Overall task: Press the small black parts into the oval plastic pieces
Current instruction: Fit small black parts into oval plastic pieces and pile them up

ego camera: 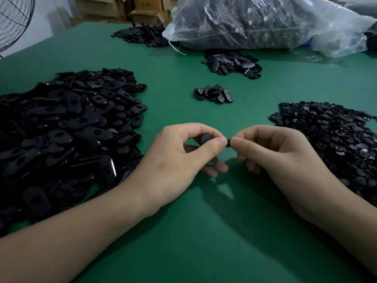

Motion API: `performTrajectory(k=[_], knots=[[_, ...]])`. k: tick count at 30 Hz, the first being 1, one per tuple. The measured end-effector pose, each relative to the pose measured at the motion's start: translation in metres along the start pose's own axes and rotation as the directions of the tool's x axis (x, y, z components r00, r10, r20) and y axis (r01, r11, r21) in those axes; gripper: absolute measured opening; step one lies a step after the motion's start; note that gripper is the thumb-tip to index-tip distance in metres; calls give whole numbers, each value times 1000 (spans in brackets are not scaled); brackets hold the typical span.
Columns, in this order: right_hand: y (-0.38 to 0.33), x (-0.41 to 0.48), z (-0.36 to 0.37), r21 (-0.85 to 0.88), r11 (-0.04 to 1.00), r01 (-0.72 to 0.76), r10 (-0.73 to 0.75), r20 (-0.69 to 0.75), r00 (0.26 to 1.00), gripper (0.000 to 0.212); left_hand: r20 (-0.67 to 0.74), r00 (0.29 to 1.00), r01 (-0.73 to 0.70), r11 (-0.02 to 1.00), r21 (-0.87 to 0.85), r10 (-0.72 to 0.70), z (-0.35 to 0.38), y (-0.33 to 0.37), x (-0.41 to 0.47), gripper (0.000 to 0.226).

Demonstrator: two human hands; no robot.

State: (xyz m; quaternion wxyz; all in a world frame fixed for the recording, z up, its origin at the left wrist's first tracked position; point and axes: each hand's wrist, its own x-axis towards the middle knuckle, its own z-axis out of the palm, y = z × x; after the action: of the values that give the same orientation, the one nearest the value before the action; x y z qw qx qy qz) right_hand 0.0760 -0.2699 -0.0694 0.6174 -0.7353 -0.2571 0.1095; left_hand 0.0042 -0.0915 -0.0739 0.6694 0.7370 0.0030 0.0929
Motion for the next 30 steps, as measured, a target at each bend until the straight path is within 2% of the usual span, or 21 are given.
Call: performTrajectory(k=[3, 7, 12, 18, 30], knots=[[-2, 0, 0, 84, 996, -25, 28, -25, 999, 13, -3, 1000, 23, 997, -73, -24, 0, 1, 1, 12], [-3, -1, 1, 128, 991, -26, 30, -33, 999, 19, -45, 999, -11, 998, -55, 8, -2, -1, 2, 29], [-2, -1, -1, 149, 989, -17, 23, -39, 999, 16, -44, 997, -58, 997, -45, 56, 0, -5, 2, 45], [-1, -2, -1, 148, 989, 11, -6, -35, 999, 16, -50, 995, -90, 992, -93, 86, 1, 0, 0, 27], [2, -3, 1, 89, 991, 101, -96, -60, 994, 18, -41, 994, -101, 986, -130, 97, 2, 1, -3, 29]])
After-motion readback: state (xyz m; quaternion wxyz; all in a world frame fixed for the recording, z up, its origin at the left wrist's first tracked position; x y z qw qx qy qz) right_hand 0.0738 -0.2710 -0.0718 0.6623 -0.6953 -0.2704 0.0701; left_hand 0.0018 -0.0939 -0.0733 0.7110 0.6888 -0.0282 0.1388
